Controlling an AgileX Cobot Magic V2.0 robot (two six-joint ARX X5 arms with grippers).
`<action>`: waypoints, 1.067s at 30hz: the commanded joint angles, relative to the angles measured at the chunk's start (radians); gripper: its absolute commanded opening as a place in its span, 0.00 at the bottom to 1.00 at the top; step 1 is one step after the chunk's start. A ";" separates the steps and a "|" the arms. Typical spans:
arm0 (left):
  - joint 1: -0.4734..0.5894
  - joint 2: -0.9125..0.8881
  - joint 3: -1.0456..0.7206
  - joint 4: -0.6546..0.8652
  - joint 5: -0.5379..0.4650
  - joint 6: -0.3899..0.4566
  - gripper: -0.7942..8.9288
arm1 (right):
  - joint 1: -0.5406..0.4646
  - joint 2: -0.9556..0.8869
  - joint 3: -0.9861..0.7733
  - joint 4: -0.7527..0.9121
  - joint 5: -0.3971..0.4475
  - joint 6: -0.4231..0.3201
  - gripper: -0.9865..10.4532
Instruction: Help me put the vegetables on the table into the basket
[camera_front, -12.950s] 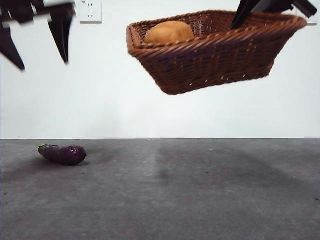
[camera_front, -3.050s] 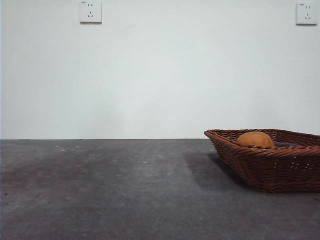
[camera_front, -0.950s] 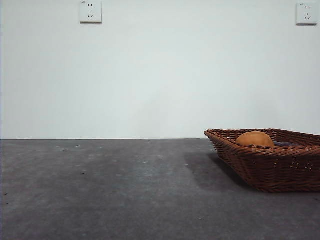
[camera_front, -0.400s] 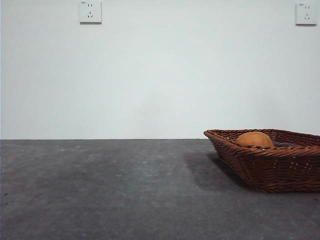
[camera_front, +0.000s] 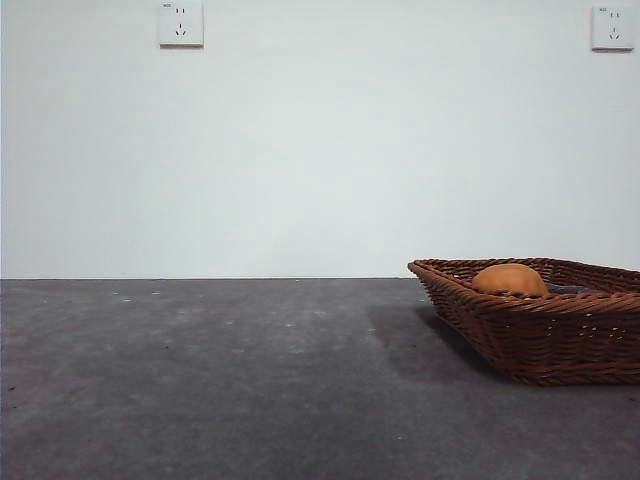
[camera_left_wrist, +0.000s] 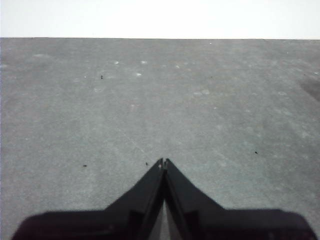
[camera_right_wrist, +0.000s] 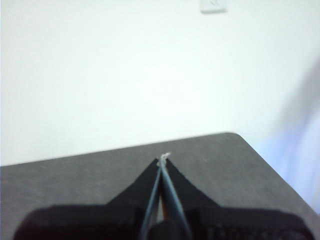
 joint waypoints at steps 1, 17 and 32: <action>0.004 0.002 -0.011 0.003 0.005 -0.003 0.08 | -0.028 -0.093 -0.232 0.095 0.006 0.009 0.09; 0.004 0.002 -0.011 0.003 0.005 -0.003 0.08 | -0.120 -0.451 -0.864 0.267 0.010 0.014 0.09; 0.004 0.002 -0.011 0.003 0.005 -0.003 0.08 | -0.132 -0.451 -0.945 0.286 0.005 0.013 0.09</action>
